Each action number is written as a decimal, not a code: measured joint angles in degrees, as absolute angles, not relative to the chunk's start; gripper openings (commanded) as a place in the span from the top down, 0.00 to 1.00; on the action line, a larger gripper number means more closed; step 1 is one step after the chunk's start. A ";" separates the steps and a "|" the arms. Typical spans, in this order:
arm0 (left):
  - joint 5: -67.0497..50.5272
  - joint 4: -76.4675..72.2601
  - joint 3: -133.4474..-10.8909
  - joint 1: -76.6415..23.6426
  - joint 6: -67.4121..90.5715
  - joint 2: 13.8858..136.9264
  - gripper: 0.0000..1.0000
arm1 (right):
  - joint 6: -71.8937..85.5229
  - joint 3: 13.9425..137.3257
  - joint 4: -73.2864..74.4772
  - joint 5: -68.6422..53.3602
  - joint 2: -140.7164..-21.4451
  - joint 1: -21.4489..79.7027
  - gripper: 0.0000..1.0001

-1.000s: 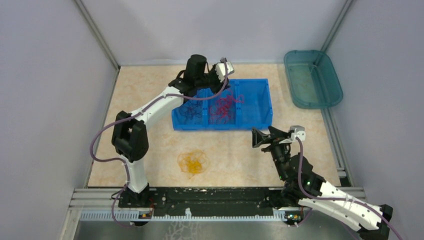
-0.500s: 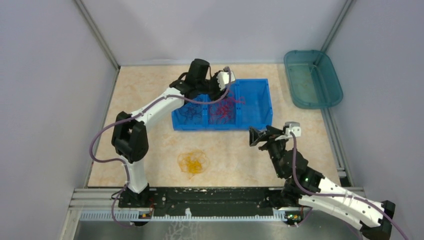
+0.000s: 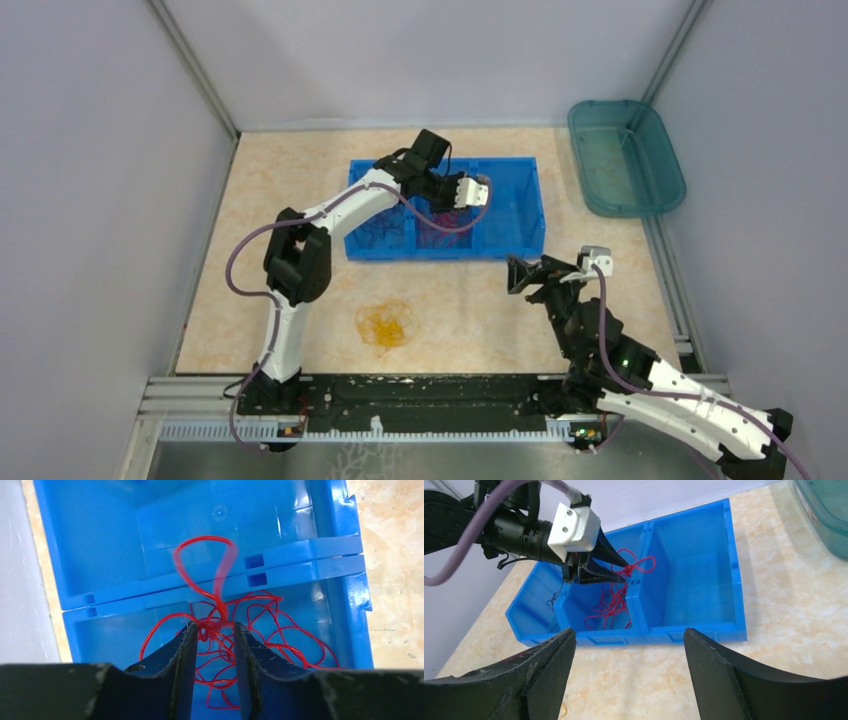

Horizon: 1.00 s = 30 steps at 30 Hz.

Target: Untangle the cables

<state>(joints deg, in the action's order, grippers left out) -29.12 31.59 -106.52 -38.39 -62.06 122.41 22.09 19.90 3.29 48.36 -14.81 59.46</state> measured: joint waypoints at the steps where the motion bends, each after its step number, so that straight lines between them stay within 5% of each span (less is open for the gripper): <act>1: -29.04 32.38 -106.87 -38.44 -63.31 123.02 0.65 | 22.15 20.01 3.51 48.45 -14.79 59.46 0.21; 12: -26.15 25.71 -105.91 -38.54 -65.04 124.18 0.95 | 22.76 20.05 6.15 49.06 -14.28 59.46 0.23; 20: -19.46 20.40 -98.65 -37.82 -62.61 122.89 0.99 | 22.79 20.05 6.17 49.45 -13.43 59.46 0.23; 23: -17.17 18.61 -95.57 -37.19 -60.86 121.99 0.93 | 23.20 20.05 6.15 49.45 -13.43 59.46 0.23; 25: -16.32 17.91 -94.00 -36.73 -60.31 121.34 0.75 | 23.38 20.05 6.11 49.43 -13.43 59.46 0.23; 30: -15.88 18.02 -92.60 -36.27 -58.94 119.87 0.50 | 23.68 20.05 6.00 49.45 -13.43 59.46 0.24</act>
<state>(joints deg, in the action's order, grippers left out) -15.88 18.02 -92.60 -36.27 -58.94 119.87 23.68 20.05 6.00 49.45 -13.43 59.46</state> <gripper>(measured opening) 0.385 0.766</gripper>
